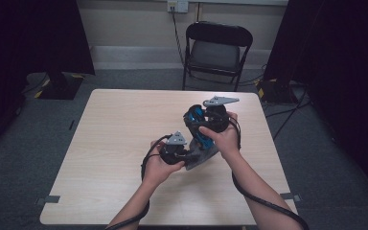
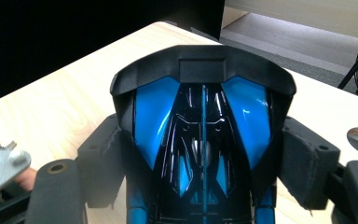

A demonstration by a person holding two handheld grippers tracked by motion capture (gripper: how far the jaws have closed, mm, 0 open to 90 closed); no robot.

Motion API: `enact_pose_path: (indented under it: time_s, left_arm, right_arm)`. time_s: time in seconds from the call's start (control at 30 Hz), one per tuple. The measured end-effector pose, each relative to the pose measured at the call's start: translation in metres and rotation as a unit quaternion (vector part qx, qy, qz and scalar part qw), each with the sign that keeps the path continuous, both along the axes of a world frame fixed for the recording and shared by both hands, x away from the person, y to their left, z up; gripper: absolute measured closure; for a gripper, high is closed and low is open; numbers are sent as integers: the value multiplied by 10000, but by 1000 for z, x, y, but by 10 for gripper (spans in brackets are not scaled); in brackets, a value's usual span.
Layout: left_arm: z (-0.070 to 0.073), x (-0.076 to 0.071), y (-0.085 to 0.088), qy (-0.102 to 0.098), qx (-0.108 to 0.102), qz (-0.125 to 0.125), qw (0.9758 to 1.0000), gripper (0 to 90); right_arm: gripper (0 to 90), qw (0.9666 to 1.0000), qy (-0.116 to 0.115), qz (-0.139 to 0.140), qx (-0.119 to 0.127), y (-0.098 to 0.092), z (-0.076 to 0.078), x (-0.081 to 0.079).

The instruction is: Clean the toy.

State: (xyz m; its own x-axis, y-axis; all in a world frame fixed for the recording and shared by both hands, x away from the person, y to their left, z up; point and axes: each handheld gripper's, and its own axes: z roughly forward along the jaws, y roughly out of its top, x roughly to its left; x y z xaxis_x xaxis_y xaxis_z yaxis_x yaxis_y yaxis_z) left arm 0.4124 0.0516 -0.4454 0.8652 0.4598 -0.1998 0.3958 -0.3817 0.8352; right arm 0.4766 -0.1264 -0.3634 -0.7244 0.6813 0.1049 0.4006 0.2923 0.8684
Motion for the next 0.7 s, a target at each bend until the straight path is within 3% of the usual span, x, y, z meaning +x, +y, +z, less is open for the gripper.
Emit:
enact_pose_path:
  time_s: [0.47,0.7]
  left_arm:
    - [-3,-12,-14,16,39,-365,9993,753]
    - [0,-12,-3,-22,107,-300,9995,752]
  right_arm:
    - [254,9999,-3,-97,135,-2,5,6]
    - [254,9998,-35,-120,177,-15,9,5]
